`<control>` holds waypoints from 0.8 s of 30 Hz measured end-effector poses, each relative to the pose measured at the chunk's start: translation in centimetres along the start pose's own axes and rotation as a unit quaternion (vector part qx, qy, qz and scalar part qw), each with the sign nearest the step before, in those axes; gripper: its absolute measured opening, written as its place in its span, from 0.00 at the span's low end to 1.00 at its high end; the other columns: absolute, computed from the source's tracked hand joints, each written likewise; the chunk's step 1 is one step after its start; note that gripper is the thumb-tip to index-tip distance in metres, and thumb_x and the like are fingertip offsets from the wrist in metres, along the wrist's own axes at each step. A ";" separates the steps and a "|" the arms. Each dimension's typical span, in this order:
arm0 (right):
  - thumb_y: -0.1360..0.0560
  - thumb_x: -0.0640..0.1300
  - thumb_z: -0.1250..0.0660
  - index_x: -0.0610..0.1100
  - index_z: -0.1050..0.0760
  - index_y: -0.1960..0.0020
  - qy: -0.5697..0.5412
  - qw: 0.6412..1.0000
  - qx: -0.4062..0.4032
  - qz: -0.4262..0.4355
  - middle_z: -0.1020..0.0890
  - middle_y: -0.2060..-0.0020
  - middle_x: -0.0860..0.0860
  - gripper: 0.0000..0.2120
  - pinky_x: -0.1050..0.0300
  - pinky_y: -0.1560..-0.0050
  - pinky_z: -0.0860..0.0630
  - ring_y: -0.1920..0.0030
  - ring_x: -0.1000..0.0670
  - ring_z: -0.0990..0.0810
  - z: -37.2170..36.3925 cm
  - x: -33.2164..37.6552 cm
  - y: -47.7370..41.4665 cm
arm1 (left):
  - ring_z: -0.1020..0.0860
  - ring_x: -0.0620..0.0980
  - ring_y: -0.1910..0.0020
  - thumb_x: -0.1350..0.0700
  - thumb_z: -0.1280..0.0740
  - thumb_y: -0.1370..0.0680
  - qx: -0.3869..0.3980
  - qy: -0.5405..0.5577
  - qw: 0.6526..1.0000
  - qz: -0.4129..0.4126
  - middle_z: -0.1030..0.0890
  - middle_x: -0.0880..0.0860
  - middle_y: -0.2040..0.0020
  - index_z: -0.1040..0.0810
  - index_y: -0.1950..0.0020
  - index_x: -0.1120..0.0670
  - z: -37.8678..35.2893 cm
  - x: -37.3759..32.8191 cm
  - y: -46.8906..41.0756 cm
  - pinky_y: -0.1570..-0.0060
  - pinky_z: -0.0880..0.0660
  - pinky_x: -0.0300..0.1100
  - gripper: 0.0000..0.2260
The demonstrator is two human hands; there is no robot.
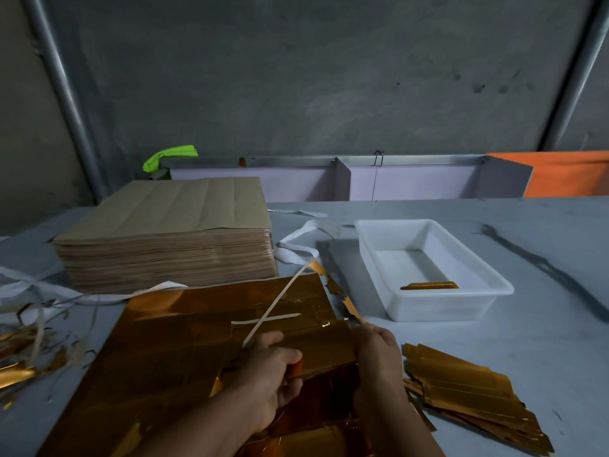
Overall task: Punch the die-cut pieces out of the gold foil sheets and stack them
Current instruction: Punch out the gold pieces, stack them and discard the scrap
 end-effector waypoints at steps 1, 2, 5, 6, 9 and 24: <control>0.23 0.41 0.36 0.46 0.26 0.50 0.000 1.000 0.003 0.002 0.22 0.52 0.41 0.03 0.45 0.50 0.25 0.49 0.40 0.23 0.0 -0.1 0.0 | 0.21 0.59 0.47 0.64 0.33 0.22 -0.005 0.003 1.000 -0.003 0.28 0.59 0.43 0.29 0.37 0.45 0.1 0.0 -0.1 0.77 0.28 0.35 0.18; 0.23 0.40 0.35 0.47 0.26 0.51 -0.001 1.000 0.006 0.003 0.21 0.51 0.41 0.03 0.45 0.50 0.25 0.48 0.40 0.22 -0.1 -0.2 0.0 | 0.21 0.59 0.46 0.64 0.34 0.21 -0.008 0.005 1.000 -0.004 0.28 0.59 0.43 0.28 0.37 0.46 0.1 0.0 -0.1 0.78 0.29 0.35 0.17; 0.22 0.42 0.33 0.49 0.26 0.50 -0.009 1.000 0.023 -0.001 0.20 0.49 0.42 0.04 0.43 0.45 0.22 0.47 0.41 0.21 -0.3 -0.2 0.2 | 0.21 0.57 0.48 0.63 0.34 0.21 -0.007 0.013 1.000 0.008 0.26 0.59 0.45 0.25 0.41 0.48 0.2 0.0 -0.1 0.78 0.28 0.35 0.13; 0.22 0.43 0.33 0.49 0.26 0.49 -0.012 1.000 0.028 -0.003 0.20 0.48 0.42 0.04 0.40 0.43 0.22 0.46 0.40 0.21 -0.4 -0.2 0.3 | 0.20 0.57 0.48 0.63 0.33 0.22 -0.006 0.016 1.000 0.013 0.26 0.59 0.45 0.25 0.42 0.49 0.3 -0.1 -0.2 0.79 0.28 0.35 0.12; 0.22 0.46 0.32 0.50 0.27 0.49 -0.013 0.999 0.041 0.003 0.21 0.47 0.41 0.04 0.37 0.40 0.23 0.44 0.39 0.21 -0.7 -0.2 0.6 | 0.19 0.58 0.47 0.63 0.31 0.24 -0.003 0.027 0.999 0.030 0.23 0.60 0.45 0.24 0.44 0.50 0.3 -0.4 -0.1 0.79 0.29 0.35 0.12; 0.21 0.52 0.33 0.45 0.27 0.51 -0.012 0.999 0.039 0.014 0.19 0.52 0.38 0.11 0.41 0.46 0.20 0.49 0.38 0.18 -0.8 -0.1 1.0 | 0.21 0.56 0.52 0.67 0.31 0.26 0.016 0.140 0.986 0.084 0.23 0.61 0.44 0.23 0.44 0.51 0.5 -0.9 0.2 0.77 0.27 0.36 0.15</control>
Point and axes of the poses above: each hand's wrist, its own y-axis away from the middle knuckle, its own z-axis out of the back of the hand, x = y × z, the point moved 2 cm from there along -y, towards the middle knuckle
